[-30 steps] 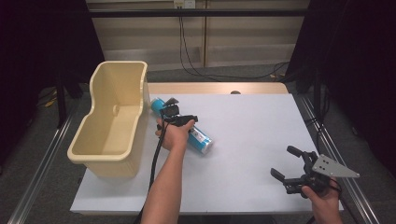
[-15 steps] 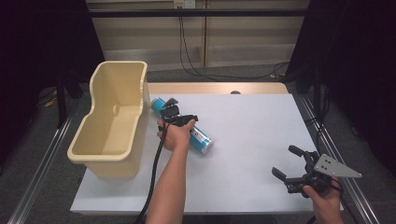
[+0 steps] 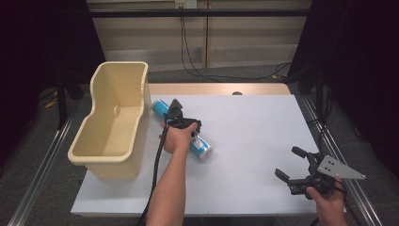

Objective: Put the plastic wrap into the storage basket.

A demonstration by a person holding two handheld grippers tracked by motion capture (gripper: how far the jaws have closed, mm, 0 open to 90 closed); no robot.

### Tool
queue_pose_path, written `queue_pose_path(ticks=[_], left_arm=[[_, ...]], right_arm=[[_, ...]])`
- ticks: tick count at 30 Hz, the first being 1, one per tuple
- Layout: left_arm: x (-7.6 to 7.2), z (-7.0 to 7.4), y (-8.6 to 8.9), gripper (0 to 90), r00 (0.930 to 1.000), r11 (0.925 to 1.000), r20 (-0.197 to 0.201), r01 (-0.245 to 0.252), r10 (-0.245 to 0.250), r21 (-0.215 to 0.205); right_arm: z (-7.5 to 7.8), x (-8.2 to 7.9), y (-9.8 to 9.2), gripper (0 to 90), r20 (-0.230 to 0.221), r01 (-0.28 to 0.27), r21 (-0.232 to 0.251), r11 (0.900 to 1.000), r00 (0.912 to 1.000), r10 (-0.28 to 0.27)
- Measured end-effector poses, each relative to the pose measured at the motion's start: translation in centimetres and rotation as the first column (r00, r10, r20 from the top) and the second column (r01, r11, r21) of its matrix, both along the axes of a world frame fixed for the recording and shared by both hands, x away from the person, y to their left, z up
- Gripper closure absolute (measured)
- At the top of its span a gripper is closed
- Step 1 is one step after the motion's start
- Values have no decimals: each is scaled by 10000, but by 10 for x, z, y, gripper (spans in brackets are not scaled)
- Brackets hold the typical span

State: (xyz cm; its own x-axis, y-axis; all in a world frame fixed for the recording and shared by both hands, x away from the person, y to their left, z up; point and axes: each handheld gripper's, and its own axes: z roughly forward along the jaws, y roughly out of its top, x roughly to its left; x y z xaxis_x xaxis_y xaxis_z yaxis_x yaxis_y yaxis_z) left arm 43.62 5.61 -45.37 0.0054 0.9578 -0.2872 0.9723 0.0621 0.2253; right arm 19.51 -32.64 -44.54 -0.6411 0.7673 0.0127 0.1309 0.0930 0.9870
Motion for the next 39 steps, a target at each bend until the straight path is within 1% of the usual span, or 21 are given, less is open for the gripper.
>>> queue_pose_path(ticks=[2, 5, 7, 12, 13, 15, 17, 19, 21, 23, 25, 26, 28, 29, 30, 31, 32, 34, 35, 36, 39], left_arm=[[-2, 2, 0, 82, 9986, 9980, -246, 477, -468, 410], [-6, 5, 1, 98, 9965, 9940, -344, 786, -761, 763], [-10, 7, 2, 118, 9934, 9877, -447, 1096, -1052, 1115], [-19, 14, 10, 205, 9847, 9729, -721, 1683, -1586, 1587], [-21, 15, 11, 227, 9817, 9695, -790, 1839, -1730, 1622], [-24, 18, 14, 260, 9782, 9662, -843, 2014, -1898, 1608], [-26, 18, 14, 277, 9799, 9657, -645, 1969, -1885, 1694], [-27, 17, 15, 277, 9804, 9666, -618, 1949, -1870, 1667], [-26, 18, 14, 273, 9788, 9630, -541, 2039, -1973, 1763], [-24, 19, 14, 272, 9802, 9623, -405, 1980, -1939, 1863], [-22, 21, 15, 269, 9825, 9646, -180, 1856, -1855, 1874], [-21, 22, 15, 271, 9838, 9649, 52, 1749, -1794, 1957], [-19, 23, 14, 280, 9871, 9677, 252, 1498, -1581, 2030], [-17, 22, 14, 280, 9876, 9696, 255, 1469, -1547, 1957], [-15, 22, 15, 280, 9901, 9753, 327, 1281, -1361, 1801], [-13, 23, 16, 280, 9915, 9784, 384, 1163, -1246, 1707], [-12, 22, 16, 276, 9919, 9795, 421, 1108, -1195, 1683], [-9, 19, 14, 245, 9911, 9769, 368, 1195, -1279, 1772], [-8, 18, 12, 243, 9896, 9736, 327, 1317, -1401, 1866], [-7, 17, 9, 232, 9900, 9721, 340, 1278, -1370, 1964], [-5, 14, 5, 213, 9850, 9574, 271, 1587, -1701, 2412]], right_arm=[[0, 0, 0, 9, 4, -3, -8, 10000, 10000, 3], [0, 0, 2, 11, 16, -39, -32, 10000, 10000, 39], [0, -1, 2, 12, 42, -91, -67, 9999, 9999, 92], [0, 0, 2, 12, 55, -87, -41, 10000, 9999, 87], [0, 0, 2, 12, 47, -80, -34, 10000, 10000, 80], [0, 0, 3, 14, 67, -95, -55, 9999, 9999, 96], [0, 0, 4, 13, 52, -98, -77, 9999, 9999, 99], [0, 0, 4, 14, 65, -88, -83, 9999, 9999, 88], [0, 0, 4, 13, 57, -103, -56, 9999, 9999, 104], [0, 0, 4, 14, 68, -122, -32, 9999, 9999, 122], [0, 0, 4, 14, 64, -107, -81, 9999, 9999, 107], [0, 0, 4, 13, 61, -105, -82, 9999, 9999, 105], [0, 0, 4, 13, 46, -110, -64, 9999, 9999, 110], [0, 0, 4, 13, 46, -110, -64, 9999, 9999, 110], [0, 0, 4, 13, 59, -97, -68, 9999, 9999, 98], [0, 0, 4, 13, 53, -92, -63, 9999, 9999, 92], [0, 0, 4, 13, 54, -88, -77, 9999, 9999, 89], [-1, 0, 4, 13, 49, -82, -66, 9999, 10000, 83], [-1, 0, 4, 12, 50, -90, -64, 9999, 9999, 90], [-1, 0, 4, 12, 54, -87, -67, 9999, 9999, 88], [-1, 0, 3, 12, 47, -98, -62, 9999, 9999, 98]])
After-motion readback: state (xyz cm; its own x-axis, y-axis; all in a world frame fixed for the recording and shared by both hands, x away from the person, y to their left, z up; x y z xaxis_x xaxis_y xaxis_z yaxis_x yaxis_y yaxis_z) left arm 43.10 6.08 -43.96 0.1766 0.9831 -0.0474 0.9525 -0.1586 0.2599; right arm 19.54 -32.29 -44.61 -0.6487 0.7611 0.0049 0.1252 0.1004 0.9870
